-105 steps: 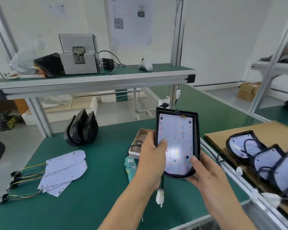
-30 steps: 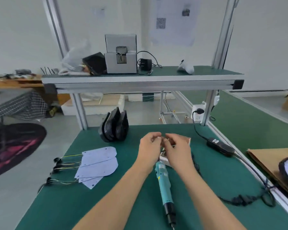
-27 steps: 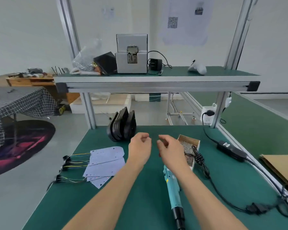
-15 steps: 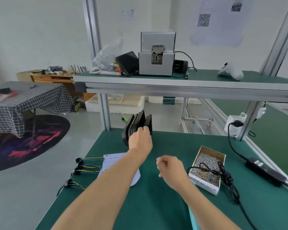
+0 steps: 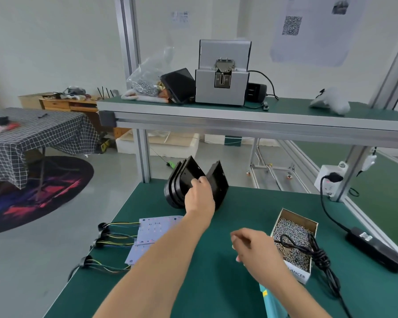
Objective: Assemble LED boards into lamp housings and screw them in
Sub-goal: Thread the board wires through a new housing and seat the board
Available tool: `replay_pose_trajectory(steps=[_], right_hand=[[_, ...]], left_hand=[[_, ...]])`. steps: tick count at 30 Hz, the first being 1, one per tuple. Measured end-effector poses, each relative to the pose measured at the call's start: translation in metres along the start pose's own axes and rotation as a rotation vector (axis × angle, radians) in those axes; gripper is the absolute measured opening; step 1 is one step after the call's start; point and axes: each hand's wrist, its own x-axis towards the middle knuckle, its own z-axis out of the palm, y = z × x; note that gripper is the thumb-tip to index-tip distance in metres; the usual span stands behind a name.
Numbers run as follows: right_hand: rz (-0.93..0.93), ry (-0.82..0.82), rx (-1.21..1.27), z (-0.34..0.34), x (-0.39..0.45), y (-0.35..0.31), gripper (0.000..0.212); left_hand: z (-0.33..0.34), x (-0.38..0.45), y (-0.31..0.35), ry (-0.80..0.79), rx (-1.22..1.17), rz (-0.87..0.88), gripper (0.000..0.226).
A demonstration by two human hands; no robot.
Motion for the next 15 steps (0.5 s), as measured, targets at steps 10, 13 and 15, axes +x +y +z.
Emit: replay_pose_trajectory(steps=[10, 13, 15], right_hand=[[0.035, 0.060, 0.060, 0.003, -0.018, -0.003, 0.013], [0.025, 0.056, 0.055, 0.002, -0.025, -0.008, 0.014], [0.024, 0.061, 0.054, 0.003, -0.028, -0.010, 0.016]], left_hand=[[-0.005, -0.055, 0.003, -0.029, -0.427, -0.210, 0.021], [-0.007, -0.071, -0.007, -0.056, -0.518, -0.279, 0.023], [-0.010, -0.081, -0.013, -0.085, -0.599, -0.317, 0.018]])
